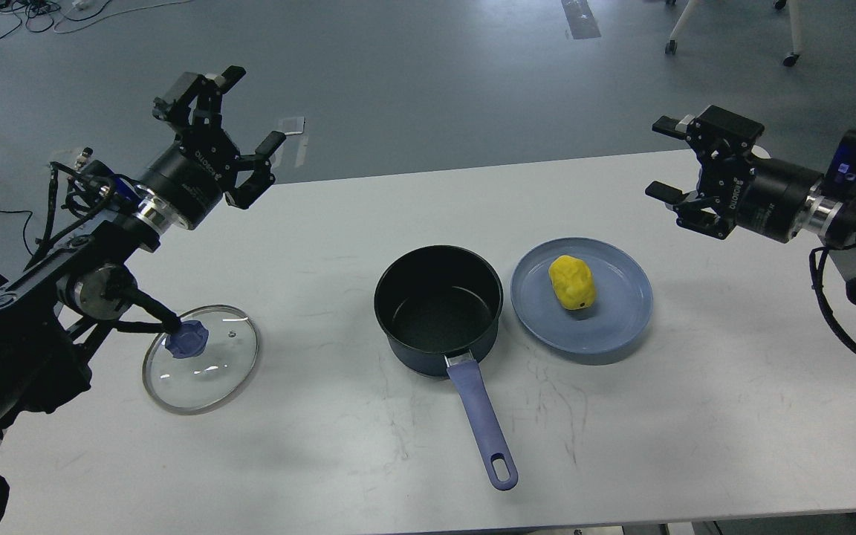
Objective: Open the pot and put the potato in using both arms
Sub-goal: 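Open the left gripper and raise it away from the lid, then reach the right gripper down to the yellow potato on the plate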
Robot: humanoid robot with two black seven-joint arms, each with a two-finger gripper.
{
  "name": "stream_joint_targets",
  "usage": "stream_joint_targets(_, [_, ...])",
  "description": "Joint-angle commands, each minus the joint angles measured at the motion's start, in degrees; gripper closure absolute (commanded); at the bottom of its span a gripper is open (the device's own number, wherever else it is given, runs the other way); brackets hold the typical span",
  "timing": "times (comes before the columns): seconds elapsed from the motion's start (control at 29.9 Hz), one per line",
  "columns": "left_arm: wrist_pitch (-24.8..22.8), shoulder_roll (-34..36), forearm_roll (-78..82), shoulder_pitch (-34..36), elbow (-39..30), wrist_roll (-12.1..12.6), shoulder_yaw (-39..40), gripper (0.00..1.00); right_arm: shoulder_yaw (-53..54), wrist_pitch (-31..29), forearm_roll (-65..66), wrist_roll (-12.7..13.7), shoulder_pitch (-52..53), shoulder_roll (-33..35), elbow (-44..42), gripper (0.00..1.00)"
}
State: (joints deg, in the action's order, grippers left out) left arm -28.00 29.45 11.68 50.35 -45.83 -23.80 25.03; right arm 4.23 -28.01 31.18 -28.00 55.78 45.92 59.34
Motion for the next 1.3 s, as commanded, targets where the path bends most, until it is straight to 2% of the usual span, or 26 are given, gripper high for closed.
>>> stream_joint_targets(0.0, [0.0, -0.8, -0.1, 0.0, 0.0, 0.4, 0.1, 0.02, -11.4, 0.2, 10.3, 0.0, 10.7, 0.7, 0.6, 0.0])
stream_joint_targets(0.13, [0.0, -0.7, -0.1, 0.0, 0.0, 0.4, 0.1, 0.02, -24.7, 1.0, 14.6, 0.0, 23.0, -1.9, 0.4, 0.0])
stream_joint_targets(0.27, [0.0, -0.2, -0.1, 0.0, -0.2, 0.5, 0.1, 0.02, -38.2, 1.1, 16.5, 0.0, 32.5, -9.1, -1.5, 0.0])
stream_joint_targets(0.33, [0.0, -0.1, -0.1, 0.0, -0.6, 0.6, 0.1, 0.02, -49.7, 1.3, 16.6, 0.0, 37.4, -17.2, -4.2, 0.0])
stream_joint_targets(0.53, [0.0, 0.0, -0.1, 0.1, -0.8, 0.9, 0.1, 0.02, -61.6, 3.1, 16.7, 0.0, 37.7, -28.6, -10.6, 0.0])
stream_joint_targets(0.64, [0.0, 0.1, -0.1, 0.0, -0.7, 0.8, 0.1, 0.02, -64.6, 3.8, 16.6, 0.0, 35.7, -32.6, -13.7, 0.0])
stream_joint_targets(0.8, [0.0, 0.3, -0.2, 0.0, -0.8, 0.8, 0.1, 0.02, -64.9, 4.9, 16.0, 0.0, 33.3, -35.7, -15.8, 0.0])
stream_joint_targets(1.04, [0.0, 0.2, -0.1, 0.0, -0.8, 0.8, 0.6, 0.02, -64.3, 7.8, 14.3, 0.0, 29.1, -37.4, -18.6, 0.0])
stream_joint_targets(1.27, [0.0, 0.3, -0.1, 0.0, -0.8, 0.8, 0.6, 0.02, -64.3, 8.1, 9.8, 0.0, 27.5, -38.4, -18.7, 0.0])
